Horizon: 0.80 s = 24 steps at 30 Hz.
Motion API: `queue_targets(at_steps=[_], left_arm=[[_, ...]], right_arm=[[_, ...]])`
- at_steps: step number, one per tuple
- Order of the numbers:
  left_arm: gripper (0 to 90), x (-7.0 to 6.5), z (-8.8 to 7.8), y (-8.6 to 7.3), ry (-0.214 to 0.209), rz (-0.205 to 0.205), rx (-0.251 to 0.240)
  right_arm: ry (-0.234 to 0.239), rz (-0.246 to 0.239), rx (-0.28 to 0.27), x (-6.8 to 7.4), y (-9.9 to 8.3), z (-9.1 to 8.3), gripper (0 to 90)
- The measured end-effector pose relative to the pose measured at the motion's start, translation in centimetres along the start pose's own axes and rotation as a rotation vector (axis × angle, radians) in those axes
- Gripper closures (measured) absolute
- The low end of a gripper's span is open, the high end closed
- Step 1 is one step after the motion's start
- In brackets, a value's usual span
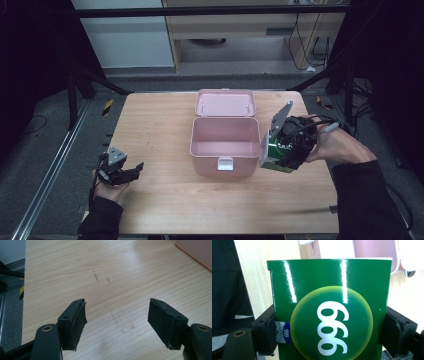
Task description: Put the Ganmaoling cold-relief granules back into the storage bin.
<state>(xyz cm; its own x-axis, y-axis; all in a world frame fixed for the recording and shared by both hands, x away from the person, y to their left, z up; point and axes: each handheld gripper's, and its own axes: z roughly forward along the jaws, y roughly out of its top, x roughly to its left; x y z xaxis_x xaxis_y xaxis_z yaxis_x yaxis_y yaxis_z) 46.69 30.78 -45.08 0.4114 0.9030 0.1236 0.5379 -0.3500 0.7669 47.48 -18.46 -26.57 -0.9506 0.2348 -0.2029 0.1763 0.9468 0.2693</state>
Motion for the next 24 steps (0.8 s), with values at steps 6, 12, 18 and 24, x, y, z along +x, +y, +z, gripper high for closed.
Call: queue_targets(at_steps=[6,12,18,24], left_arm=[[29.5,0.1,0.0,0.0,-0.002,-0.002,-0.002],[29.5,0.2,-0.1,0.0,-0.002,-0.003,-0.005],[29.5,0.2,0.0,0.0,-0.001,-0.001,-0.002],[29.6,0.2,0.0,-0.1,0.000,-0.004,0.000]], right_arm=[[-0.020,-0.020,0.001,-1.0,1.8,0.0,17.3],[-0.019,-0.041,0.001,-2.0,3.3,0.8,17.2],[-0.026,-0.062,0.000,-3.0,4.7,1.5,17.2],[-0.036,-0.072,-0.010,-3.5,5.5,2.1,17.2]])
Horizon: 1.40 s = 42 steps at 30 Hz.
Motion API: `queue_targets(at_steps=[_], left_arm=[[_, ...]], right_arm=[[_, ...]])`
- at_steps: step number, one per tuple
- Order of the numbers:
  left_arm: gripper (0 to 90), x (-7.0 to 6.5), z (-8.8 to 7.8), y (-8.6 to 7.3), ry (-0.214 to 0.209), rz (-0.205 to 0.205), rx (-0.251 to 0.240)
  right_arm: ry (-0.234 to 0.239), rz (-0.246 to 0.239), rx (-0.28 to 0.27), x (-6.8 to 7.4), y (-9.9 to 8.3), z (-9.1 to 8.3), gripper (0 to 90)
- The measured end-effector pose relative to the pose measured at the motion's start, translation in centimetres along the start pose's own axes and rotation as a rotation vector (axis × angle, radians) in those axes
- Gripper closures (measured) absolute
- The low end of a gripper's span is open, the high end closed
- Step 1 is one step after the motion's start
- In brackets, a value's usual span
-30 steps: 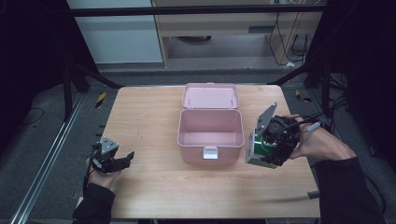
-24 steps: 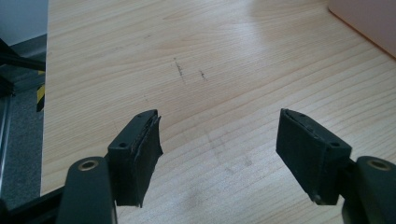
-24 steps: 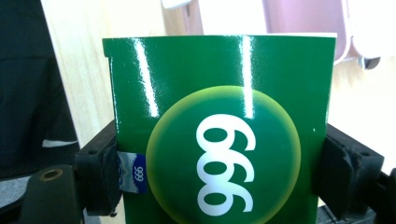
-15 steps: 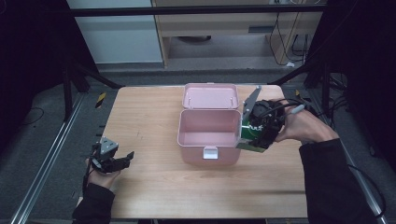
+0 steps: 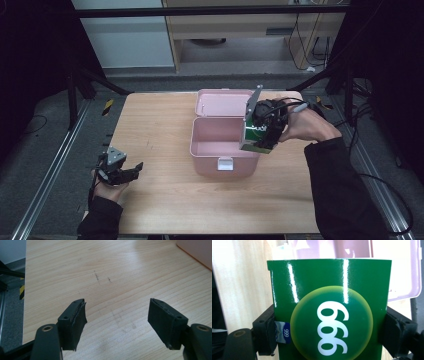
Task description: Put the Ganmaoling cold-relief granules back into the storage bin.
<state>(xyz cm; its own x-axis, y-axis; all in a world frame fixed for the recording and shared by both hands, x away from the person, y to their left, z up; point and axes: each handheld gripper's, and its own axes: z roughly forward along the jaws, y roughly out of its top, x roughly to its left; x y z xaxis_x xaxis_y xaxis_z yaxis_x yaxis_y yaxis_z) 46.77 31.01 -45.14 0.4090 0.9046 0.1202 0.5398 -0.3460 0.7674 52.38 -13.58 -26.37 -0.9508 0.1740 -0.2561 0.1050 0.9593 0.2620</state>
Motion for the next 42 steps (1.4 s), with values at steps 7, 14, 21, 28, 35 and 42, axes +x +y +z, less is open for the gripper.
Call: queue_targets(at_steps=[7,14,21,28,35,42], left_arm=[[29.6,0.1,0.0,0.0,-0.001,-0.001,0.000],[29.6,0.1,0.1,-0.1,0.001,-0.001,0.003],[29.7,0.2,0.1,-0.1,0.001,-0.002,0.004],[29.7,0.2,0.1,-0.1,0.001,-0.002,0.005],[29.7,0.3,0.1,-0.2,0.002,-0.002,0.006],[29.7,0.2,0.2,-0.2,0.003,-0.001,0.006]], right_arm=[[-0.012,-0.014,0.011,-0.7,1.1,1.1,17.1],[-0.016,-0.022,0.009,-1.3,1.8,2.0,17.1],[-0.011,-0.025,0.013,-1.9,2.1,2.9,17.0],[-0.002,-0.026,0.021,-2.4,2.4,3.9,17.0],[0.003,-0.016,0.035,-2.5,2.3,4.9,17.0],[0.011,-0.017,0.039,-2.3,2.1,5.6,17.0]])
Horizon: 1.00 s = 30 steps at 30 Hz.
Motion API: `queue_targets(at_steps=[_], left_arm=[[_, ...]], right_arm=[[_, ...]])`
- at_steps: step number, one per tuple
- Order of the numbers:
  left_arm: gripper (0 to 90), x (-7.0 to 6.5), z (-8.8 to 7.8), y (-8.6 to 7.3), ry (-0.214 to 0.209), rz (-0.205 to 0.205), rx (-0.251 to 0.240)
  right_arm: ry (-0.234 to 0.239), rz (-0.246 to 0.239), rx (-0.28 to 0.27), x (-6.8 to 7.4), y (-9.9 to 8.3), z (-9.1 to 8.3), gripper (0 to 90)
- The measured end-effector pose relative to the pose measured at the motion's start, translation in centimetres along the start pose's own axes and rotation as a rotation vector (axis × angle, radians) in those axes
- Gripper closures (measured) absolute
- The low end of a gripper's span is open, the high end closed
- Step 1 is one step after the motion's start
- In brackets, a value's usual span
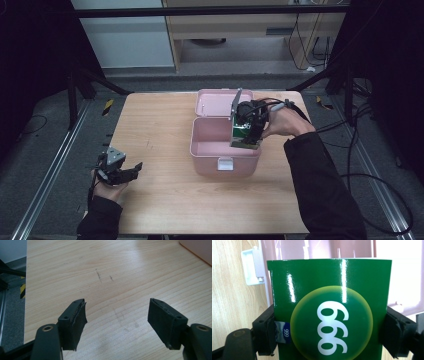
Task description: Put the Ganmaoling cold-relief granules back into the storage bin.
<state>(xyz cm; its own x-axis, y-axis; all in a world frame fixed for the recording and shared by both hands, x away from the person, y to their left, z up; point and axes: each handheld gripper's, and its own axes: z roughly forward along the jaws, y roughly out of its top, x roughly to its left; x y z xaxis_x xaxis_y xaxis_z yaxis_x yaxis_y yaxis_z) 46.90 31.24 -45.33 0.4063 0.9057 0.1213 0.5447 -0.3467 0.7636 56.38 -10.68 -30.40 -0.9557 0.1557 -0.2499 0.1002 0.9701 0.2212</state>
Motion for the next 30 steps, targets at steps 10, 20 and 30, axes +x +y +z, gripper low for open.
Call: queue_targets(at_steps=[10,20,30], left_arm=[[29.8,0.0,0.0,0.0,0.001,0.000,0.000],[29.8,0.0,-0.1,0.0,0.002,0.001,-0.002],[29.7,0.0,-0.1,0.0,0.003,0.002,0.000]], right_arm=[[-0.001,-0.023,0.026,0.3,0.6,1.2,16.9],[0.011,-0.028,0.057,0.4,0.8,2.3,16.9],[0.037,-0.015,0.057,0.5,0.0,3.0,16.8]])
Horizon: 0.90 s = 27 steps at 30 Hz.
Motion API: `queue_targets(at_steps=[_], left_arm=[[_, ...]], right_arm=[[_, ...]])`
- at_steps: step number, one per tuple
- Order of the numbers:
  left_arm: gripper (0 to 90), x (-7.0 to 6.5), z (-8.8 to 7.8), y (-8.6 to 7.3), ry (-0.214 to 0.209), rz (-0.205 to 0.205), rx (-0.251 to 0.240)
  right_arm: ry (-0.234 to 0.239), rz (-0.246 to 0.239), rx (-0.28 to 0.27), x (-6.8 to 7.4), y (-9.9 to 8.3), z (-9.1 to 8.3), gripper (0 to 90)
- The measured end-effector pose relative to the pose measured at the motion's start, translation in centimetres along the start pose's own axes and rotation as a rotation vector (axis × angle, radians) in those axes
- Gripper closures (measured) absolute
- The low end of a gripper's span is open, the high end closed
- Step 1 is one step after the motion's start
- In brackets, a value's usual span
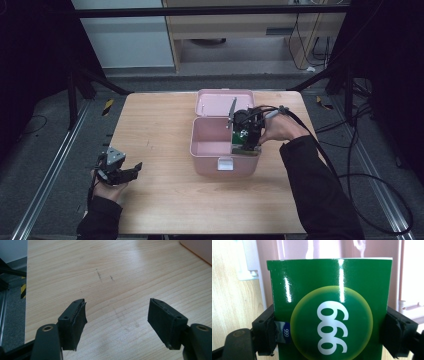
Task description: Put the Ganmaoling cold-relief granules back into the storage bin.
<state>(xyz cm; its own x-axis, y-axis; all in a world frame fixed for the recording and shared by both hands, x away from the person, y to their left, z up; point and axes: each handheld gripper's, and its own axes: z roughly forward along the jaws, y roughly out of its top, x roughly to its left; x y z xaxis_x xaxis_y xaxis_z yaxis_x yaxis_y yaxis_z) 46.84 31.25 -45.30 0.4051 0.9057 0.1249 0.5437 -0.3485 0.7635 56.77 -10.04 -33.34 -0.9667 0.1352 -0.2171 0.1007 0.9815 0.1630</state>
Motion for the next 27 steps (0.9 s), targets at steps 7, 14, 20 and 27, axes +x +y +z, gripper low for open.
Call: queue_targets(at_steps=[7,14,20,27], left_arm=[[29.7,0.0,0.0,0.0,0.000,0.000,0.000],[29.7,0.0,0.0,0.0,0.001,0.000,0.002],[29.7,0.0,0.0,0.0,0.002,0.001,0.000],[29.7,0.0,0.0,0.0,0.002,0.002,0.000]], right_arm=[[0.016,-0.006,0.008,-0.1,0.2,0.5,16.6],[0.041,0.009,-0.005,-0.2,-0.4,1.5,16.4],[0.047,0.000,0.003,-0.2,-0.3,1.8,16.3],[0.046,0.000,0.012,-0.2,-0.2,2.0,16.2]])
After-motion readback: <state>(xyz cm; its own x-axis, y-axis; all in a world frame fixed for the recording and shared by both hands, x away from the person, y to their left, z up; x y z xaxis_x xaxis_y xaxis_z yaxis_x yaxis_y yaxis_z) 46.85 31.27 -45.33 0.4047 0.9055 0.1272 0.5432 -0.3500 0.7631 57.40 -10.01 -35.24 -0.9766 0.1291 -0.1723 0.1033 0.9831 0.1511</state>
